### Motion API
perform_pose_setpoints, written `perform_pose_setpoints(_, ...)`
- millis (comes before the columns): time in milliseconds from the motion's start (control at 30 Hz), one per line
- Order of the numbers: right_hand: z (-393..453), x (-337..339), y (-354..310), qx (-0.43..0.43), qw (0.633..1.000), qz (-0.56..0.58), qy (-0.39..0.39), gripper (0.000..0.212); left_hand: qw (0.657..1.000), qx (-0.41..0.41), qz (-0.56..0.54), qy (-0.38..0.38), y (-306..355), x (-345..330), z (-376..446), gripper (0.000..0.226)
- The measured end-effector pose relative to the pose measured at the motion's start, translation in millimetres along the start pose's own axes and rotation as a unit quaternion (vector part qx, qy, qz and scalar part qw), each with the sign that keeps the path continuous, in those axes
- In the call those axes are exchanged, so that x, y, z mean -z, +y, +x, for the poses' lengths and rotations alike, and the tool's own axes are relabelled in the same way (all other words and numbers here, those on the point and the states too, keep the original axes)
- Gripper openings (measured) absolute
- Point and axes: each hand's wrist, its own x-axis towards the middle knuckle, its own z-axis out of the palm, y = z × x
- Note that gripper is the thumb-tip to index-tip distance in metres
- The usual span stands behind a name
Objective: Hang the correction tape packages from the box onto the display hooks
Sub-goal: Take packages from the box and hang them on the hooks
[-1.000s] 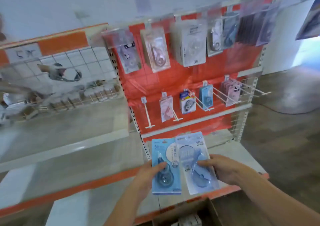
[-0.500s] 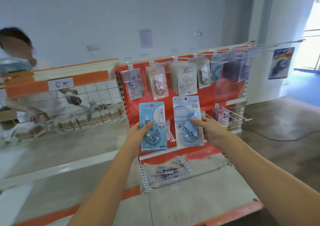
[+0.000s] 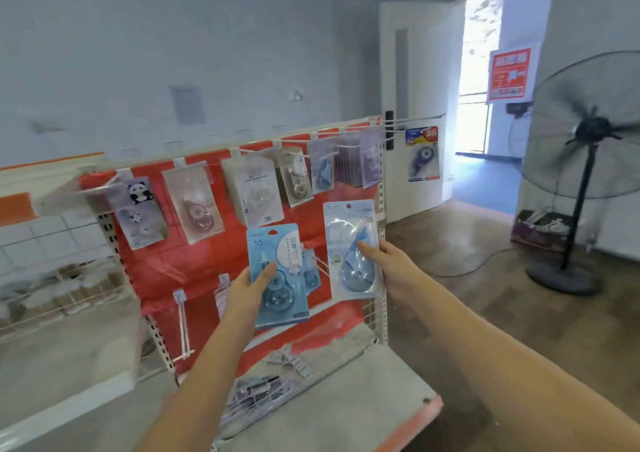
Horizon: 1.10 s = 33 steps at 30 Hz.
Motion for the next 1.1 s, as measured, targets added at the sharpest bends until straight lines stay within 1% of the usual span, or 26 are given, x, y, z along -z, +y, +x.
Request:
perform_pose_setpoints(100,15.4,35.4,-17.8,0.010,1.000,-0.012,-0.009,0.018,1.000,-0.024,-0.010,0.015,1.2,-46.9,11.3,0.019)
perform_pose_setpoints(200,36.8,69.4,-31.3,0.016,1.000,-0.014,-0.011,0.029,0.998,-0.042,-0.031,0.017,1.8,-95.8,20.4,0.017)
perform_pose_setpoints(233,45.0,78.7,-34.8,0.015,1.000,-0.012,-0.012,0.030,0.998,-0.042,-0.033,0.021,0.8,-109.5,23.8,0.017)
perform_pose_setpoints(367,79.7,103.3,-42.4,0.004,1.000,-0.009,-0.021,0.021,0.998,-0.034,-0.025,0.050,-4.8,-144.0,47.1,0.023)
perform_pose_setpoints(433,96.6,105.7,-45.7,-0.009,1.000,-0.010,-0.021,0.021,0.997,-0.031,-0.013,0.068,-6.9,-151.4,60.9,0.018)
perform_pose_setpoints(567,133.5,101.7,-49.4,-0.033,0.999,-0.001,-0.013,0.030,0.996,-0.023,-0.008,0.092,-8.3,-160.5,87.7,0.013)
perform_pose_setpoints(700,172.9,94.1,-49.6,-0.019,1.000,-0.012,-0.010,0.047,0.994,-0.046,-0.021,0.099,-8.6,-163.6,119.2,0.010)
perform_pose_setpoints(767,193.0,91.1,-49.7,-0.001,1.000,-0.027,-0.001,0.044,0.993,-0.051,-0.018,0.104,-10.0,-163.3,138.3,0.012)
perform_pose_setpoints(900,227.7,85.0,-61.5,0.046,0.997,-0.068,-0.007,0.020,0.992,-0.053,-0.029,0.114,-13.8,-160.1,178.5,0.018)
perform_pose_setpoints(967,239.7,83.5,-66.1,0.065,0.995,-0.081,-0.006,0.014,0.992,-0.057,-0.026,0.111,-15.8,-159.4,192.9,0.020)
perform_pose_setpoints(1000,244.1,83.5,-66.6,0.076,0.993,-0.088,-0.006,0.014,0.992,-0.058,-0.021,0.113,-17.9,-159.2,199.7,0.022)
perform_pose_setpoints(1100,254.2,89.5,-61.8,0.090,0.992,-0.088,0.001,0.025,0.992,-0.054,-0.019,0.112,-23.8,-162.2,214.5,0.023)
